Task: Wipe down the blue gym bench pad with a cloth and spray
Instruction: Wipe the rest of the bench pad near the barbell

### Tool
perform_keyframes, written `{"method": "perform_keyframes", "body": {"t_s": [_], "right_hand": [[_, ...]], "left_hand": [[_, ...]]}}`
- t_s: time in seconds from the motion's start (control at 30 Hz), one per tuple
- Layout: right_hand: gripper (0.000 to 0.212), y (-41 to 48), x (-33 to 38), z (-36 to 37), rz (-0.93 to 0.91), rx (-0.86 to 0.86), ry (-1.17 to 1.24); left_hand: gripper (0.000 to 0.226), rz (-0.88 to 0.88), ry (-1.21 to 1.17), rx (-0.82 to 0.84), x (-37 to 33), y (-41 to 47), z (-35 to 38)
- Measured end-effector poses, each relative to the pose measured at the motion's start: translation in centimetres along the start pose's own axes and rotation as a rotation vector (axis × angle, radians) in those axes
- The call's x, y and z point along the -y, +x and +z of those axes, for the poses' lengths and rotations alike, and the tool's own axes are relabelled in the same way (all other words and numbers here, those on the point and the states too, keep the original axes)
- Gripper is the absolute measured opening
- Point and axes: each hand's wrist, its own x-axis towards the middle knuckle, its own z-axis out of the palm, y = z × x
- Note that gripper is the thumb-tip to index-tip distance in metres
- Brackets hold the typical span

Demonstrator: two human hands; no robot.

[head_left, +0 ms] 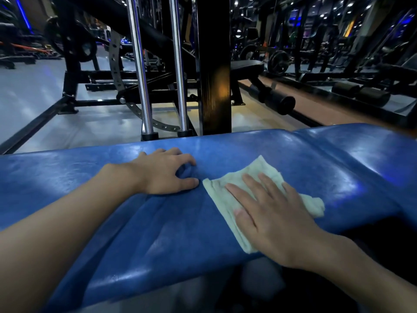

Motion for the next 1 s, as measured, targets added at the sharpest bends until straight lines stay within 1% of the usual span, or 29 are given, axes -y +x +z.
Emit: {"method": "perform_keyframes", "body": {"t_s": [0.1, 0.2, 0.23, 0.33, 0.37, 0.5, 0.63, 0.8, 0.9, 1.0], "right_hand": [[0.086, 0.5, 0.2, -0.1, 0.014, 0.029, 0.004], [0.086, 3.1, 0.1, -0.1, 0.035, 0.019, 0.042], [0.082, 4.5, 0.0, -0.1, 0.049, 0.037, 0.067], [0.058, 9.6, -0.2, 0.2, 0.065, 0.087, 0.089], [0.055, 11.4, -0.3, 0.4, 0.063, 0.081, 0.085], [0.056, 18.5, -0.1, 0.5, 0.104, 0.086, 0.069], [0.058, 22.6, 0.5, 0.0, 0.121, 0.088, 0.083], [0.058, 22.0, 0.5, 0.3, 0.114, 0.073, 0.082], [0.057, 18.9, 0.5, 0.7, 0.099, 0.067, 0.075], [0.055, 14.0, 0.7, 0.6, 0.051, 0.067, 0.067]], "left_hand": [[0.056, 0.005, -0.031, -0.013, 0.2, -0.3, 0.2], [0.058, -0.024, -0.029, -0.047, 1.1, -0.6, 0.2], [0.059, -0.042, -0.027, -0.044, 1.4, -0.7, 0.1], [0.062, -0.073, -0.012, 0.008, 2.1, -1.1, 0.2], [0.062, -0.07, 0.0, 0.013, 2.1, -1.2, 0.3], [0.062, -0.054, 0.015, -0.019, 2.0, -1.2, 0.6], [0.064, -0.045, 0.026, -0.013, 2.1, -1.0, 0.6], [0.062, -0.036, -0.004, 0.0, 2.3, -1.0, 0.4], [0.06, -0.04, -0.007, 0.005, 2.2, -1.1, 0.3], [0.058, -0.049, -0.008, 0.012, 2.0, -1.3, 0.3]]}}
